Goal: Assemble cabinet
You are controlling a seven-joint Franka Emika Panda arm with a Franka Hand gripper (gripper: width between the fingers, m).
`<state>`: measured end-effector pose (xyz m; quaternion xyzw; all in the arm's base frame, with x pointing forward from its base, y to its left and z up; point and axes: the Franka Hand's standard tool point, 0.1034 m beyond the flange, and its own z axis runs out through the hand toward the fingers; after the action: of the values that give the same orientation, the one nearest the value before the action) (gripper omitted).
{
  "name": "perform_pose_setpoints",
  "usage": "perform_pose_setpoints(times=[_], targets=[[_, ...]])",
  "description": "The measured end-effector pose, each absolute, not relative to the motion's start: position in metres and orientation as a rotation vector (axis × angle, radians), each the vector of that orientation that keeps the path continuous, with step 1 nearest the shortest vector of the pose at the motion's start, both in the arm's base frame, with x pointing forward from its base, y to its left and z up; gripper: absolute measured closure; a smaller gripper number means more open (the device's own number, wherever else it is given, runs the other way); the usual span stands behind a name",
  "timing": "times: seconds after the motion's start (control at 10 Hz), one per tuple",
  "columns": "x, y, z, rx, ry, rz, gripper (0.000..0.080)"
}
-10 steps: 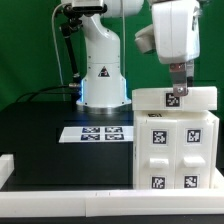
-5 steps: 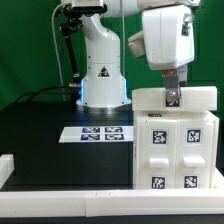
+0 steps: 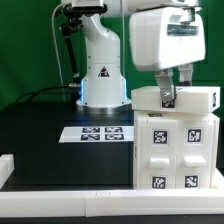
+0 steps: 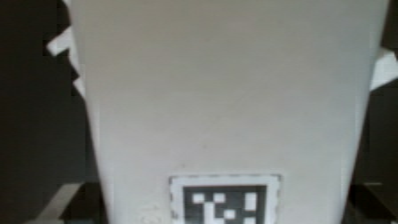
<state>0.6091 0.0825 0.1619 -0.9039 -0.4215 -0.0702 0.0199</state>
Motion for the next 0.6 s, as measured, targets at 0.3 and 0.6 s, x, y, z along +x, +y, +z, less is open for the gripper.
perform_pose_setpoints(times=[0.3, 0.6], targets=[[0.609, 0.0824, 0.1611, -2.932, -0.905, -0.221, 0.0241], [0.61, 0.0828, 0.161, -3.001, -0.515, -0.239, 0.024]])
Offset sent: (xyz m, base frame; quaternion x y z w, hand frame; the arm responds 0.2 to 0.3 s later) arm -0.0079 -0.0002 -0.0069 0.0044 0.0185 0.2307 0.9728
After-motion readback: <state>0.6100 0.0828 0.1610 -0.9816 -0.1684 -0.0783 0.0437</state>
